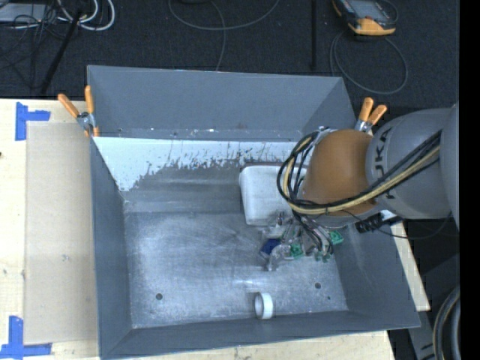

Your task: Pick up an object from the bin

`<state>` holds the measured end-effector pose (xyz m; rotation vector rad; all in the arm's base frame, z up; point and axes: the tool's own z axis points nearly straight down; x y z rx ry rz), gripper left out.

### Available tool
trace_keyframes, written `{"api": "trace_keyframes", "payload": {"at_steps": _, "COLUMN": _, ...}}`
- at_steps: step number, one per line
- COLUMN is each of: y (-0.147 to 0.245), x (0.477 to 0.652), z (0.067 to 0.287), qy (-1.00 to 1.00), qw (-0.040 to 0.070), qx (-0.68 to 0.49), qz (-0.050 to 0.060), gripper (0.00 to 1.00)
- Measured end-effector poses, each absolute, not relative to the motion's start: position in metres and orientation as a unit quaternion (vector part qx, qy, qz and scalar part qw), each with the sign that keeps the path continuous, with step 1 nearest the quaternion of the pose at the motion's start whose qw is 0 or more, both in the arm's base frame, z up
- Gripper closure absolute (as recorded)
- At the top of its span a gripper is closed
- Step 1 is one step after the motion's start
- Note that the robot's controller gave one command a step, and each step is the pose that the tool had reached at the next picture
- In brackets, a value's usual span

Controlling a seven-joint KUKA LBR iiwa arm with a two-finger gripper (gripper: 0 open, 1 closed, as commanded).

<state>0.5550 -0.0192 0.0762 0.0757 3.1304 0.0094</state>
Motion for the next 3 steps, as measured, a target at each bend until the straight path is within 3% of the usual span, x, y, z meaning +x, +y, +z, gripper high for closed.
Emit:
{"api": "trace_keyframes", "payload": {"at_steps": 1, "y": 0.024, "x": 0.541, "z": 0.209, "qy": 1.000, "qw": 0.004, "qx": 0.016, "qz": 0.001, "gripper": 1.00}}
{"api": "trace_keyframes", "payload": {"at_steps": 2, "y": 0.035, "x": 0.533, "z": 0.101, "qy": 0.999, "qw": -0.005, "qx": 0.035, "qz": 0.000, "gripper": 1.00}}
{"api": "trace_keyframes", "payload": {"at_steps": 3, "y": 0.022, "x": 0.484, "z": 0.212, "qy": 0.999, "qw": 0.002, "qx": 0.042, "qz": 0.000, "gripper": 1.00}}
